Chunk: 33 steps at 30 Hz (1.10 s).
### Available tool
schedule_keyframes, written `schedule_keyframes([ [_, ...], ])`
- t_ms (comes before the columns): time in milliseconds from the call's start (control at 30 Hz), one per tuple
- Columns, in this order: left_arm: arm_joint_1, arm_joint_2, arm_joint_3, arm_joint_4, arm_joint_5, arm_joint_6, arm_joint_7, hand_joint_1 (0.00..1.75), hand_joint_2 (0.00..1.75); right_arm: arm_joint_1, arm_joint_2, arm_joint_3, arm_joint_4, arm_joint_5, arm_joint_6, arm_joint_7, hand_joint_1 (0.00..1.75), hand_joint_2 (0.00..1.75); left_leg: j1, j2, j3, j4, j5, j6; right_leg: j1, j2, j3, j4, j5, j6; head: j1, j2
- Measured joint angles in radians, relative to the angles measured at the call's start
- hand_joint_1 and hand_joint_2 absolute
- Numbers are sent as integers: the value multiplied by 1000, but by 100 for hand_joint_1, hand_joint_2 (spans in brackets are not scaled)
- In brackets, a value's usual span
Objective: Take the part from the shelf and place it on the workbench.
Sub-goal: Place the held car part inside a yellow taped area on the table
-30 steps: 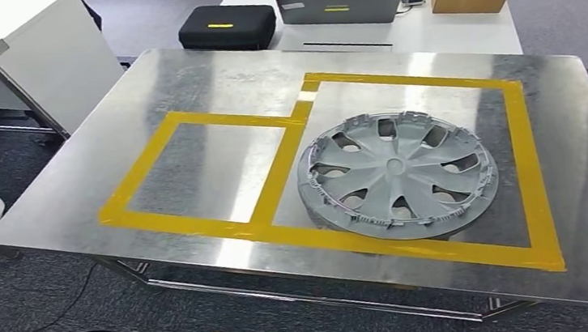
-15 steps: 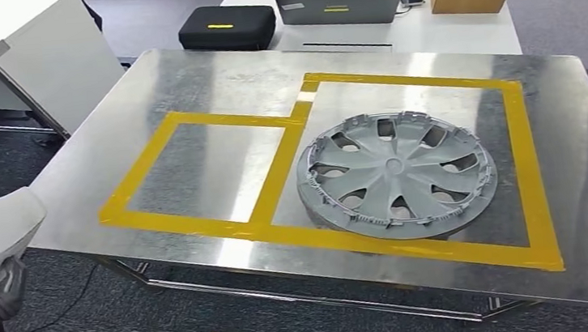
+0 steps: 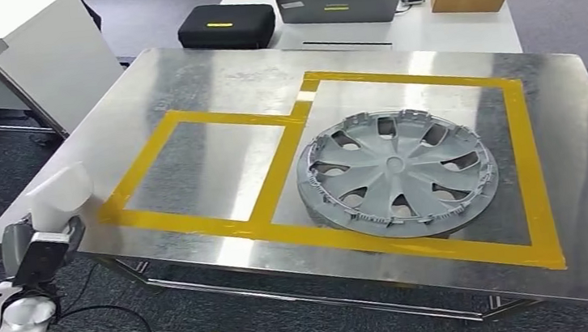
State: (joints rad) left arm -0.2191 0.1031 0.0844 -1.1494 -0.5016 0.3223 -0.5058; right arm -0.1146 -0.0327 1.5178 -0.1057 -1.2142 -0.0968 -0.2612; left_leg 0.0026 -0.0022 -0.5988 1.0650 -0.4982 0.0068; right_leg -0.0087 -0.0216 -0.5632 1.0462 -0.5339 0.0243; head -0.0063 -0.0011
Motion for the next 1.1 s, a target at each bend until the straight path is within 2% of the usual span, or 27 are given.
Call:
schedule_keyframes([
  [300, -74, 4, -99, 56, -59, 9, 26, 175, 175, -10, -3, 17, 0, 9, 5, 9, 0, 175, -1, 0, -120, 202, -82, 1, 0, 0, -120, 205, -85, 0, 0, 0],
  [533, -102, 3, -141, 76, -87, 13, 45, 175, 175, -17, -3, 24, 0, 13, 6, 9, 0, 175, -1, 0, -176, 306, -126, 1, 0, 0, -176, 308, -132, 1, 0, 0],
  [767, -127, 0, -185, 108, -121, 31, 68, 175, 175, -23, -3, 31, -4, 33, 13, 9, 0, 175, -1, 0, -203, 360, -151, 0, -1, 0, -203, 362, -157, 1, 0, 0],
  [967, -135, 0, -204, 117, -127, 41, 68, 175, 175, -21, -3, 32, -5, 45, 17, 9, 0, 175, -1, 0, -200, 352, -150, 1, -1, 0, -198, 354, -156, 2, 0, 0],
  [1100, -136, 0, -212, 122, -134, 44, 68, 175, 175, -20, -3, 34, -5, 48, 19, 9, 0, 175, -1, 0, -179, 325, -142, 1, -1, 0, -178, 326, -149, 3, 0, 0],
])
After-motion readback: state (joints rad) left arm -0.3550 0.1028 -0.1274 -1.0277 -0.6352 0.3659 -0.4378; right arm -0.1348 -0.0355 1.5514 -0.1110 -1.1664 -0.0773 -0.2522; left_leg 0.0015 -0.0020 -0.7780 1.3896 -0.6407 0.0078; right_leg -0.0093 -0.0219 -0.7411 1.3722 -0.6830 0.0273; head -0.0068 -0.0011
